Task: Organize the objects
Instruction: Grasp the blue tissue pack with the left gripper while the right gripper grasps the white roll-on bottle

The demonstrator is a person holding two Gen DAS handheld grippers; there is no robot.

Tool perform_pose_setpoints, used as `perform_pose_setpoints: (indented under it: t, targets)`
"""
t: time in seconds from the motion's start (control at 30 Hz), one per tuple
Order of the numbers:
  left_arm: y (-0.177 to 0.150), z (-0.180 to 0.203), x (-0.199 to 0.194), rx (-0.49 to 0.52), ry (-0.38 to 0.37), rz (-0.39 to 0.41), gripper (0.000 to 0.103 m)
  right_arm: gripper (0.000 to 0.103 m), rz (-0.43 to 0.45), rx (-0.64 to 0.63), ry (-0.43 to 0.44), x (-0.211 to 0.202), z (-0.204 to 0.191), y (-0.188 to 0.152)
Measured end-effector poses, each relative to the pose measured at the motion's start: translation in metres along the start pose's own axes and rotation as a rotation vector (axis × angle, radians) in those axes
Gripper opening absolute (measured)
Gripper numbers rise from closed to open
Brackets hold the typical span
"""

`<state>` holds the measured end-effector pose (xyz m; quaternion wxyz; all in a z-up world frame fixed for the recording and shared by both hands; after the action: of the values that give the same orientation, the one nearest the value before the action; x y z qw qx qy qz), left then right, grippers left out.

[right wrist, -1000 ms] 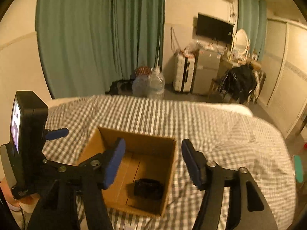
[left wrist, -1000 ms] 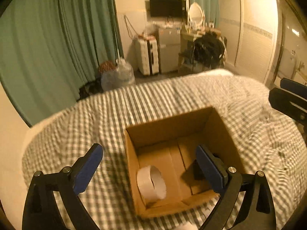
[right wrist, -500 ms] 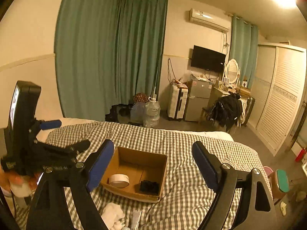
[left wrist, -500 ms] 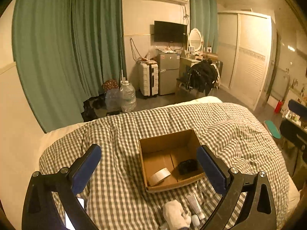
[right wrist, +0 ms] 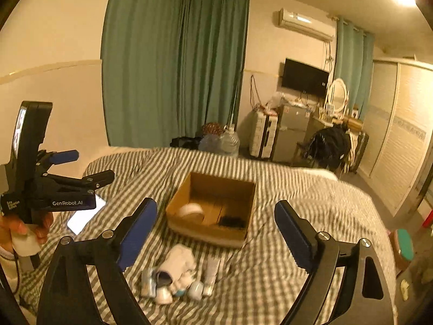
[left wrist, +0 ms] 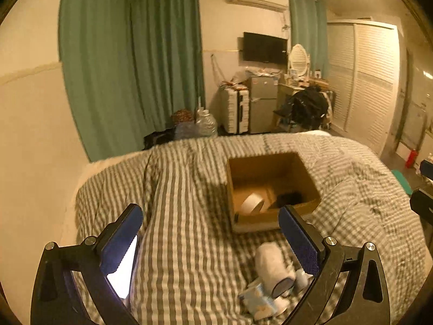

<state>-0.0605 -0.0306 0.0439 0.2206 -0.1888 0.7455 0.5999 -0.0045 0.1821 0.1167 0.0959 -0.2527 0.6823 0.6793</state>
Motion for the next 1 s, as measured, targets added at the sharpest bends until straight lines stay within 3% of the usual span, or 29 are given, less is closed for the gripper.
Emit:
perform_pose_setpoints:
  t: [0.17, 0.53, 0.77, 0.9, 1.0]
  targets:
    - [-0.063, 0.022, 0.033, 0.007, -0.006, -0.075, 0.103, 0.089, -0.055, 0.011, -0.018, 0.027, 0.008, -0.055]
    - [-0.163, 0.09, 0.103, 0.125, -0.115, -0.34, 0.103, 0.088, -0.325, 0.006, -0.041, 0.127, 0.035, -0.167]
    - [-0.172, 0.094, 0.114, 0.099, -0.178, -0.37, 0.098, 0.052, -0.534, -0.018, 0.039, 0.176, 0.024, -0.216]
    - [-0.171, 0.097, 0.116, 0.116, -0.176, -0.375, 0.098, 0.048, -0.602, -0.015, 0.042, 0.199, 0.018, -0.23]
    - [-0.173, 0.099, 0.124, 0.115, -0.207, -0.387, 0.091, 0.039, -0.63, -0.021, 0.021, 0.21, 0.016, -0.235]
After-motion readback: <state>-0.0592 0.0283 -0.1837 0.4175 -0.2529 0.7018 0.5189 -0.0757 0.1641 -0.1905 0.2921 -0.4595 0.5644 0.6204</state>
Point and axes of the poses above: each gripper's, at about its wrist camera, not at the fingertips, and x roughly the way its jaws point, z to its right, y to its top, the point moved 5 cm from there along x, roughly the way its jaws point, and after that the axes turned 9 degrees about x, right-handed, at the moved point
